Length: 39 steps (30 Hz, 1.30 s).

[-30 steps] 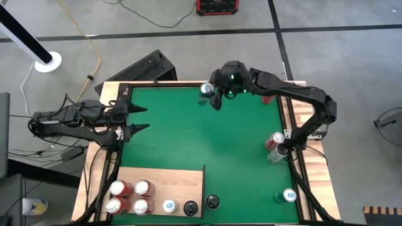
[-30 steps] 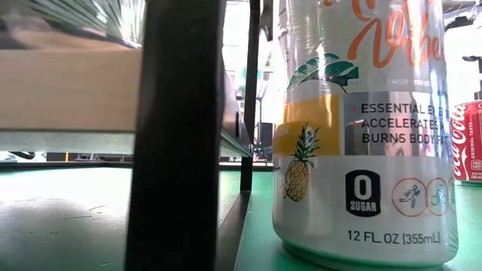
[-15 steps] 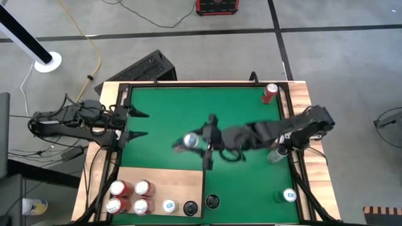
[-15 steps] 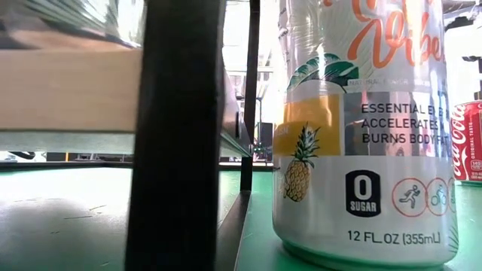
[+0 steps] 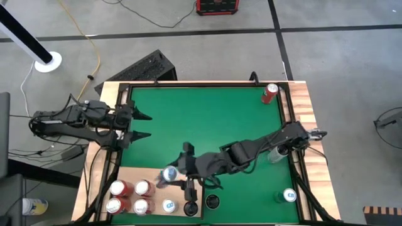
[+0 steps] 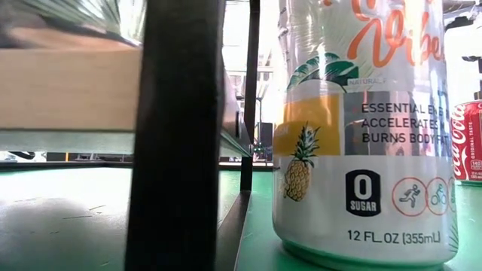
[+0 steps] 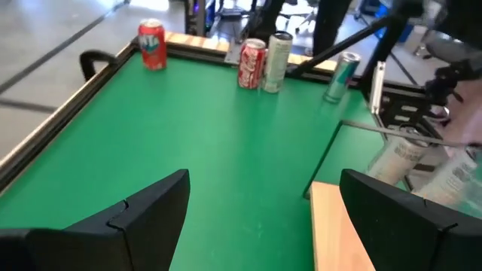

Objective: Place canned beverage on shelf
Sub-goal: Put the top blue soda can on the shelf aligned with the other blue soda can

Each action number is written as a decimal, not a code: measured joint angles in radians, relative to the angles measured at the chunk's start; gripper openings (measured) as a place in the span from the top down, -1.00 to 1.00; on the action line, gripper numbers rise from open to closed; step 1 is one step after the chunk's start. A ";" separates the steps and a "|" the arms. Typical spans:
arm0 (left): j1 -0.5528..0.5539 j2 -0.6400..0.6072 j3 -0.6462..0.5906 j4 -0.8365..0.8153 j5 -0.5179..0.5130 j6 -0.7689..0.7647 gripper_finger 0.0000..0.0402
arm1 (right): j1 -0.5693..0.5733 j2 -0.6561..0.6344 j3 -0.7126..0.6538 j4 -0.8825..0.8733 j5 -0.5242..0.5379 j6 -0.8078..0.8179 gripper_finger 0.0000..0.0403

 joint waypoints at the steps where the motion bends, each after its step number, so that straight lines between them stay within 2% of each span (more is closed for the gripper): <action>1: 0.000 0.006 0.000 0.002 -0.012 -0.015 -0.63 | 0.000 0.021 0.025 -0.034 -0.024 0.000 -0.29; 7: 0.000 0.004 0.000 0.001 -0.055 -0.110 -0.63 | -0.001 0.092 0.094 -0.098 -0.165 -0.026 -0.29; 10: 0.000 0.004 0.000 0.004 -0.059 -0.130 -0.63 | 0.000 0.098 0.092 -0.150 -0.182 -0.053 -0.29; 16: 0.000 0.004 0.000 0.004 -0.098 -0.141 -0.63 | -0.015 0.123 0.086 -0.113 -0.241 -0.110 -0.29; 20: 0.000 0.004 0.000 0.007 -0.136 -0.144 -0.63 | -0.019 0.121 0.090 -0.122 -0.244 -0.127 -0.29; 30: 0.000 0.004 0.000 0.004 -0.138 -0.133 -0.63 | -0.056 0.123 0.089 -0.168 -0.291 -0.122 -0.29; 39: 0.000 0.004 0.000 0.007 -0.123 -0.068 -0.63 | -0.089 0.123 0.089 -0.174 -0.297 -0.022 -0.29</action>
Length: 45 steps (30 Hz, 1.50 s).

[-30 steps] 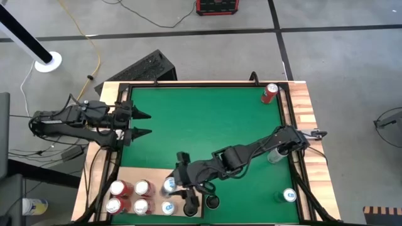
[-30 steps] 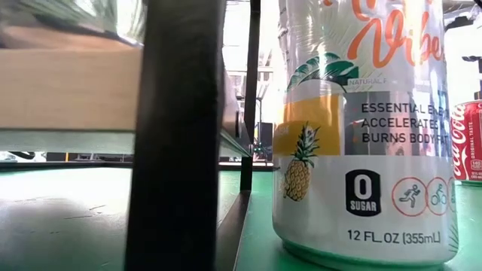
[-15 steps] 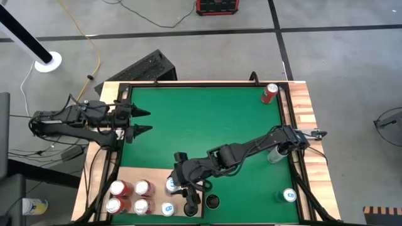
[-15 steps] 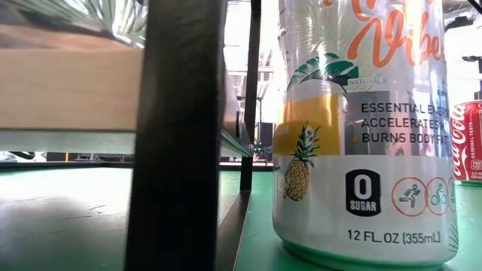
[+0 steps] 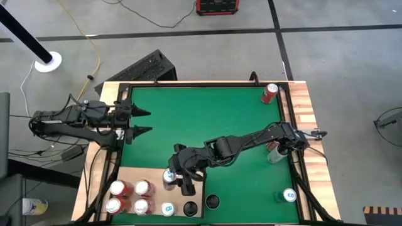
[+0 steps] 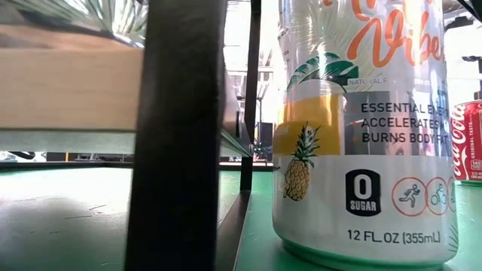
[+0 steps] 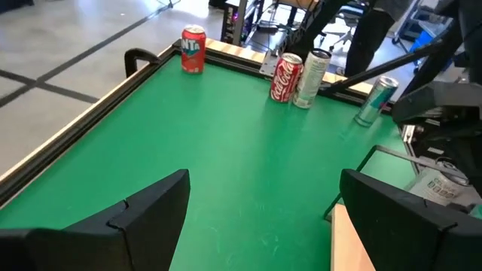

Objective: Place canned beverage on shelf
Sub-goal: Put the top blue soda can on the shelf aligned with the other blue soda can

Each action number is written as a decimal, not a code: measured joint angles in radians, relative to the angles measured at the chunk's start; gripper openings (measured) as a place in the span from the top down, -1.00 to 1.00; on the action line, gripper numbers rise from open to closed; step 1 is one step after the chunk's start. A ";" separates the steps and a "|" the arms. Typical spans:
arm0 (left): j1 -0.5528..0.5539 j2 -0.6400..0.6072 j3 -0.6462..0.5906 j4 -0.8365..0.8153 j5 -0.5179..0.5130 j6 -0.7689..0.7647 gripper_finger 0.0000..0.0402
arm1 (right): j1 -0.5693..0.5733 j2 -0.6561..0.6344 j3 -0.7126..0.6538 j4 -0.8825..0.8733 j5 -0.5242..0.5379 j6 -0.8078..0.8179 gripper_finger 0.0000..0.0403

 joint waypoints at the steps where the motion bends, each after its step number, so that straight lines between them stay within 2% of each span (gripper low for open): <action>1: 0.000 0.000 0.000 0.000 0.009 0.011 -0.63 | 0.000 0.000 0.000 -0.001 0.000 0.002 -0.29; 8: 0.000 0.000 0.000 0.000 0.040 0.036 -0.63 | 0.000 0.054 -0.001 0.009 -0.005 0.054 -0.29; 14: 0.000 0.000 0.000 0.002 0.043 0.040 -0.63 | 0.002 0.097 0.002 0.089 -0.026 0.097 -0.29; 26: 0.000 0.000 0.000 -0.003 0.049 0.038 -0.63 | 0.005 0.101 0.000 0.035 -0.033 0.112 -0.29; 45: 0.000 0.000 0.000 -0.003 0.045 0.041 -0.63 | 0.005 0.145 0.000 0.074 -0.064 0.124 -0.29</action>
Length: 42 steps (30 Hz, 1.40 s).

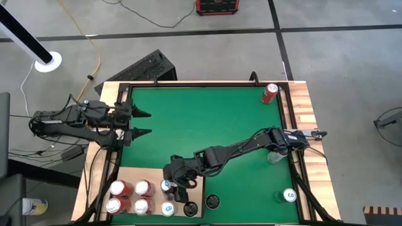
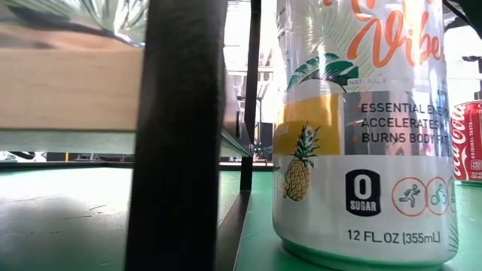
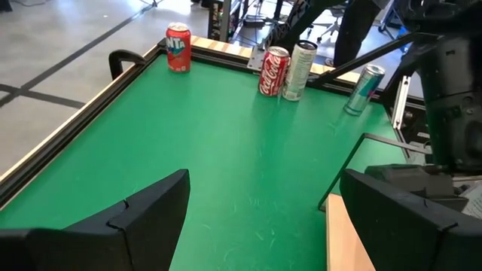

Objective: Place canned beverage on shelf
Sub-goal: Put the top blue soda can on the shelf aligned with the other blue soda can

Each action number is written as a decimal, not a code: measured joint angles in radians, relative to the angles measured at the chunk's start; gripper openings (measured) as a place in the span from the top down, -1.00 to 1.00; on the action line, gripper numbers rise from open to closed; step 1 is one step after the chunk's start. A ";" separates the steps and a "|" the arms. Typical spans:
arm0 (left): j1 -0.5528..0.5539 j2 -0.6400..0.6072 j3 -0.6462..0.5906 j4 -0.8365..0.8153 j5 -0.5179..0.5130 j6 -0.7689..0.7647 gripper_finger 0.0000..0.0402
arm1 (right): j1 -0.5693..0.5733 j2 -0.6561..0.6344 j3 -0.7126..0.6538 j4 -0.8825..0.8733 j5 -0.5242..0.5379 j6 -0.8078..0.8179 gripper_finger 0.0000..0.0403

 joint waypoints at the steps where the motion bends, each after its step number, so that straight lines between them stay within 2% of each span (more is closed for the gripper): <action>1: 0.000 0.000 0.000 0.000 0.000 0.000 -0.63 | 0.000 0.000 0.000 -0.005 -0.004 0.000 -0.29; 10: 0.000 0.000 0.000 0.000 0.000 0.000 -0.63 | 0.000 0.000 0.000 -0.011 -0.018 0.008 -0.29; 15: 0.000 0.000 0.000 0.000 0.001 0.001 -0.63 | 0.000 0.000 0.000 -0.006 -0.018 0.017 -0.54; 17: 0.000 0.000 0.000 0.000 0.004 0.001 -0.63 | 0.000 -0.002 0.001 -0.005 -0.018 0.019 -0.58; 32: 0.000 0.000 0.000 0.000 0.019 0.001 -0.63 | -0.017 -0.006 0.001 0.005 -0.018 0.043 -0.50; 40: 0.000 0.000 0.000 0.000 0.019 0.009 -0.63 | -0.025 -0.076 0.003 -0.011 -0.010 0.093 -0.50; 42: 0.000 0.000 0.000 0.000 0.019 0.010 -0.63 | -0.026 -0.116 0.001 -0.062 0.013 0.094 -0.51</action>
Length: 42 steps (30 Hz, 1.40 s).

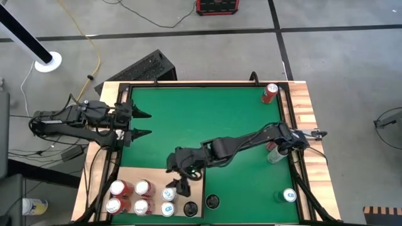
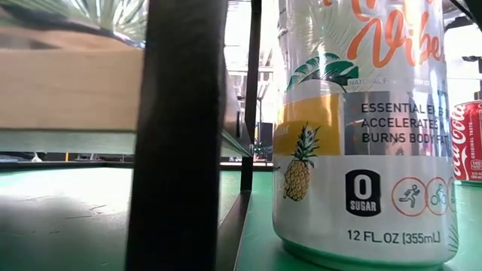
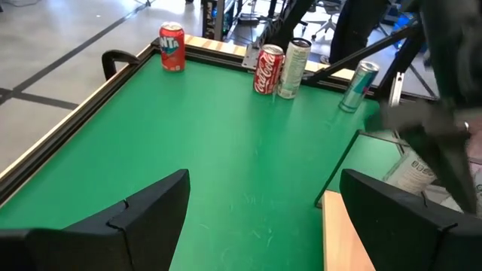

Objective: Place canned beverage on shelf
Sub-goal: Put the top blue soda can on the shelf aligned with the other blue soda can, then put the bottom left white yellow soda can on the shelf aligned with the other white yellow soda can

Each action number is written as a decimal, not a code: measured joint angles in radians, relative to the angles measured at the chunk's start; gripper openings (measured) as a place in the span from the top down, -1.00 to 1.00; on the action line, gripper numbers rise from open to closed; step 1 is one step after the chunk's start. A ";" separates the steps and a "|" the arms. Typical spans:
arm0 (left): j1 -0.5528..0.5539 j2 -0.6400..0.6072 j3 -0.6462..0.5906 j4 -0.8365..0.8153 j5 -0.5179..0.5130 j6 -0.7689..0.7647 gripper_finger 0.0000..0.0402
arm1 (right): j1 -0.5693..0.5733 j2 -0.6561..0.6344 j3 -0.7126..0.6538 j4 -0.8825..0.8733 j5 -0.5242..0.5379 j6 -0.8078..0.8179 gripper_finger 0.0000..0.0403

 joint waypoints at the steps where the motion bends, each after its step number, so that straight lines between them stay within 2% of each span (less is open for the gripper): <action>1: 0.000 0.000 0.000 0.000 0.000 0.004 -0.63 | 0.001 -0.011 -0.001 -0.012 0.015 0.002 -0.51; 5: 0.000 0.000 0.000 0.001 0.000 0.011 -0.63 | -0.001 -0.069 -0.001 -0.089 0.098 0.019 -0.51; 12: 0.000 0.000 0.000 0.000 0.015 0.031 -0.63 | 0.028 -0.156 0.000 -0.249 0.149 0.098 -0.51; 20: 0.000 0.000 0.000 0.000 0.056 0.051 -0.63 | 0.099 -0.223 0.000 -0.436 0.337 0.226 -0.51; 25: 0.000 0.000 0.000 0.000 0.087 0.074 -0.63 | 0.150 -0.256 0.000 -0.500 0.412 0.325 -0.51; 30: 0.000 0.000 0.000 0.000 0.130 0.080 -0.63 | 0.211 -0.256 0.000 -0.525 0.426 0.443 -0.51; 38: 0.000 0.000 0.000 0.000 0.162 0.087 -0.63 | 0.301 -0.255 0.000 -0.735 0.450 0.812 -0.51; 42: 0.000 0.000 0.000 0.000 0.163 0.095 -0.63 | 0.353 -0.255 0.000 -0.750 0.420 0.854 -0.51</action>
